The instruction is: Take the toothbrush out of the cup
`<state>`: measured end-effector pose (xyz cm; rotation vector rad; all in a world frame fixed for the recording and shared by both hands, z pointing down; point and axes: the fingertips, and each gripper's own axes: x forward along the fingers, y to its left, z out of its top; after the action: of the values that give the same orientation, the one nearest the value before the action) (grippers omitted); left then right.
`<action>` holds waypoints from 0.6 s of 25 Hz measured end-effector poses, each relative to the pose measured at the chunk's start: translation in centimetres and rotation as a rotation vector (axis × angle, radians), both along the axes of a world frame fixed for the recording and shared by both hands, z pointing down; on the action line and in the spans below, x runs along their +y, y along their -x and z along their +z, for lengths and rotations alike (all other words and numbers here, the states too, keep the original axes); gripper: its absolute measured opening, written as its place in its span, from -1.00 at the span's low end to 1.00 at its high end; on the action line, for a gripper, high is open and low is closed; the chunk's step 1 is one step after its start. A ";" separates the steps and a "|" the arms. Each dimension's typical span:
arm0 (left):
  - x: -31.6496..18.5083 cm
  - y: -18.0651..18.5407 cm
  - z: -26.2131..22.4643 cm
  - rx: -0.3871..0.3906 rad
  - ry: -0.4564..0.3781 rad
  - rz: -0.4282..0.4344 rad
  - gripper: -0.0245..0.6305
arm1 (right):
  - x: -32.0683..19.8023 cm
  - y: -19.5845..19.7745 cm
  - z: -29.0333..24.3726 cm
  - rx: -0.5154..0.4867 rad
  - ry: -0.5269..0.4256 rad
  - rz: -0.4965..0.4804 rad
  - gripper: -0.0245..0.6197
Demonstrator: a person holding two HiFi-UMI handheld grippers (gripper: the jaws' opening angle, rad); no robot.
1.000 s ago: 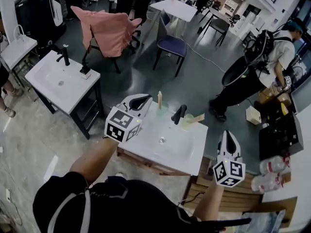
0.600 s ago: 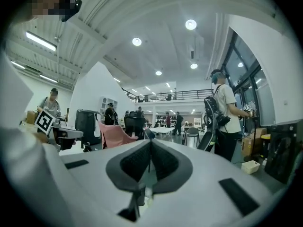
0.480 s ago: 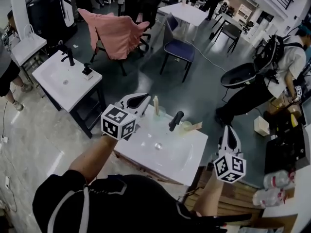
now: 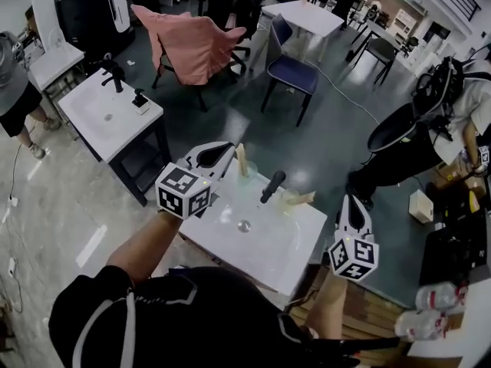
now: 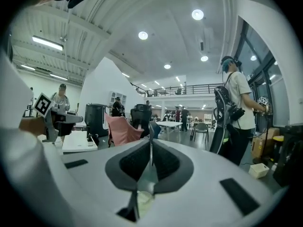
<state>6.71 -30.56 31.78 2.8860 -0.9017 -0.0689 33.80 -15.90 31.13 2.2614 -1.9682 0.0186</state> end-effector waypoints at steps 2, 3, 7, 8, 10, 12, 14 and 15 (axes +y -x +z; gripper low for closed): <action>0.3 -0.5 0.4 -0.009 0.002 -0.002 -0.91 | -0.2 -0.4 1.3 -0.014 0.009 -0.010 -0.85; 0.6 -0.7 0.7 -0.011 0.009 0.000 -0.91 | -0.1 -0.7 1.9 -0.022 0.010 -0.008 -0.84; 1.7 -1.5 1.7 -0.025 0.022 -0.015 -0.91 | -0.1 -2.2 4.0 -0.043 0.022 -0.008 -0.74; 1.7 -1.6 1.7 -0.031 0.019 -0.023 -0.91 | -0.4 -2.6 4.4 -0.048 0.028 -0.009 -0.71; 1.8 -1.9 2.1 -0.044 0.021 -0.037 -0.91 | -1.0 -3.4 5.6 -0.061 0.042 -0.010 -0.65; 2.0 -1.9 2.9 -0.059 0.031 -0.052 -0.91 | -1.6 -4.0 7.2 -0.079 0.058 -0.012 -0.59; 2.0 -1.8 3.7 -0.066 0.045 -0.071 -0.91 | -2.4 -4.4 8.9 -0.098 0.076 -0.017 -0.56; 2.1 -1.7 4.0 -0.068 0.051 -0.079 -0.91 | -2.7 -4.5 9.7 -0.108 0.086 -0.022 -0.54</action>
<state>8.46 -28.51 35.79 2.8208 -1.0145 0.0452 38.31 -18.64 40.84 2.2280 -2.0020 0.2233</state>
